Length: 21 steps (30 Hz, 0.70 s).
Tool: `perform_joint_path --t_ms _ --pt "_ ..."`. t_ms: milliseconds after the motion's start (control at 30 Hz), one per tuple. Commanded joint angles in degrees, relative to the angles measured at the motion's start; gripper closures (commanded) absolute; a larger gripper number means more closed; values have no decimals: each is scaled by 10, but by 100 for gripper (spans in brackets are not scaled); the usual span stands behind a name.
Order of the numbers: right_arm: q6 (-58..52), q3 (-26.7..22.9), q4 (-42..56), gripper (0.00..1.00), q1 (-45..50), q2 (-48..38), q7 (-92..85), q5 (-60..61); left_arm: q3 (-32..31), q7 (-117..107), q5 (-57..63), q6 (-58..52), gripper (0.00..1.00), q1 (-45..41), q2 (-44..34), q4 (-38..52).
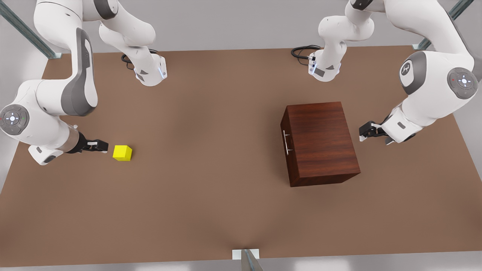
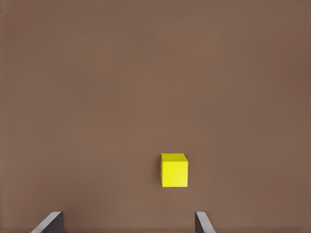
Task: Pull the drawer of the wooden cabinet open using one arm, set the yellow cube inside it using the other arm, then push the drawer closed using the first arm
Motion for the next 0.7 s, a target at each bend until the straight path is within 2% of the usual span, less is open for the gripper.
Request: perform_joint_path --t_ms 0,33,67,100,133,200,233,300,433,533,600,667 --pt "-1 0 0 0 1 0 21 0 -1 -29 3 -3 0 0 0 -3" --pt "-1 0 0 0 1 0 34 2 -4 -28 6 -5 0 -3 1 5" --pt "-1 0 0 0 0 1 152 3 -3 -25 4 -5 0 -2 0 4" --pt "7 -1 0 0 1 6 369 5 0 0 7 -7 0 4 1 5" --pt "24 -4 1 0 -6 19 507 47 2 64 15 -9 0 5 10 6" --pt "121 -13 -3 0 -17 21 740 21 -2 65 109 -26 0 -2 14 5" --pt "133 -14 -3 0 -19 24 804 16 -12 57 108 -25 0 -15 20 12" --pt "130 -14 -2 0 -16 37 848 13 -12 -80 122 -78 0 -102 72 83" --pt "134 -14 -5 0 -18 41 864 18 -12 -340 145 -96 0 -264 147 153" --pt "137 -15 -33 0 -25 29 858 19 -11 -491 145 -92 0 -328 203 189" --pt "165 -15 -84 0 -25 4 857 19 -12 -547 145 -87 0 -349 218 189" --pt "169 -15 -94 0 -25 -1 858 19 -12 -599 147 -90 0 -373 229 187"
